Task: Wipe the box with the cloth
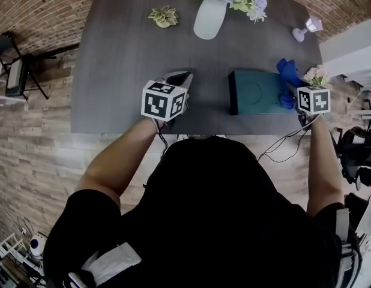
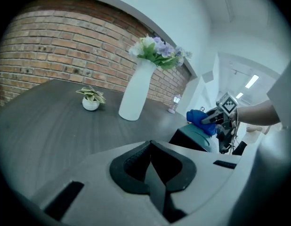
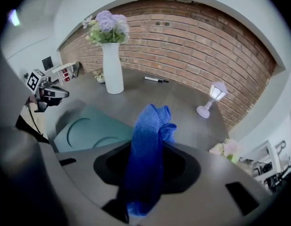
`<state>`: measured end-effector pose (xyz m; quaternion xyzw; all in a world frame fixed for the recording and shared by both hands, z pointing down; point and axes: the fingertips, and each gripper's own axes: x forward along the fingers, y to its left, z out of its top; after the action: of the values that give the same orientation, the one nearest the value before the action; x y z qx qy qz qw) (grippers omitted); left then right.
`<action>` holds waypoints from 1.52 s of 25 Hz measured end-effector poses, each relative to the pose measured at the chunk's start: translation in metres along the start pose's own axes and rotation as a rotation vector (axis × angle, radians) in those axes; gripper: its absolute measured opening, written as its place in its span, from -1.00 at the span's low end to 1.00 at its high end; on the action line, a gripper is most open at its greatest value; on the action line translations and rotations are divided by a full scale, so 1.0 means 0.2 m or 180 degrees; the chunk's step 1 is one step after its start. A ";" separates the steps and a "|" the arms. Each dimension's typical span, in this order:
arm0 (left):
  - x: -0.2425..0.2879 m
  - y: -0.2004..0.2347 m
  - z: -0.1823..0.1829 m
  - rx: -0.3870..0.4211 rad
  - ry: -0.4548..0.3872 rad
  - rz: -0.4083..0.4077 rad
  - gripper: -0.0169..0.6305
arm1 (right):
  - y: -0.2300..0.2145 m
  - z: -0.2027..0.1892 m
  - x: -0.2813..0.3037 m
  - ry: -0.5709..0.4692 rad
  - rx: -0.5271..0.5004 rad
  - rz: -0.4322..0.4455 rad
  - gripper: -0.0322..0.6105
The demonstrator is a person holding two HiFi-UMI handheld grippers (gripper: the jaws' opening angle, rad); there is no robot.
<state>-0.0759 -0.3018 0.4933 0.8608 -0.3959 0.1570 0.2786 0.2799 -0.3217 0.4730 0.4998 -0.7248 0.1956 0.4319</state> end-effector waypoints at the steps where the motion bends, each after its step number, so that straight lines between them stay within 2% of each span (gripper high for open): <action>1: -0.03 0.02 -0.01 -0.0034 -0.0022 0.0046 -0.92 | 0.09 0.05 0.03 -0.0021 -0.0108 0.0121 -0.45; 8: -0.16 0.08 -0.05 -0.0190 -0.0149 0.0193 -0.92 | 0.87 0.32 0.11 -0.0178 -0.0937 0.0854 -0.45; 10: -0.18 0.11 -0.06 -0.0234 -0.0180 0.0239 -0.92 | 1.15 0.37 0.09 -0.0244 -0.1122 0.1160 -0.44; 13: -0.22 0.13 -0.08 -0.0300 -0.0207 0.0321 -0.92 | 1.55 0.39 -0.02 -0.0360 -0.1301 0.1808 -0.45; 15: -0.24 0.13 -0.10 -0.0322 -0.0220 0.0369 -0.92 | 1.72 0.39 -0.10 -0.0447 -0.1384 0.2120 -0.44; 17: -0.27 0.15 -0.11 -0.0354 -0.0244 0.0435 -0.92 | 1.77 0.41 -0.13 -0.0513 -0.1431 0.2223 -0.44; 20: -0.29 0.17 -0.12 -0.0438 -0.0262 0.0540 -0.92 | 1.65 0.41 -0.11 -0.0530 -0.1233 0.2138 -0.44; 25: -0.20 0.05 -0.10 -0.0473 -0.0241 0.0520 -0.92 | 1.14 0.29 -0.05 -0.0453 -0.0541 0.1655 -0.44; 29: -0.05 -0.14 -0.06 -0.0440 -0.0246 0.0379 -0.92 | 0.66 0.04 -0.07 -0.0372 -0.0224 0.1204 -0.44; 33: 0.12 -0.32 0.01 -0.0371 -0.0259 0.0259 -0.92 | 0.11 -0.26 -0.15 -0.0277 0.0152 0.0632 -0.44; 36: 0.20 -0.43 0.04 -0.0352 -0.0291 0.0260 -0.92 | -0.22 -0.50 -0.25 -0.0120 0.0200 0.0224 -0.44; 38: 0.22 -0.48 0.03 -0.0366 -0.0280 0.0312 -0.92 | -0.37 -0.60 -0.32 -0.0117 0.0264 0.0081 -0.44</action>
<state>0.0272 -0.2808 0.4755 0.8291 -0.4578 0.1094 0.3019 0.4058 -0.2327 0.4758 0.5115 -0.7302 0.2217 0.3949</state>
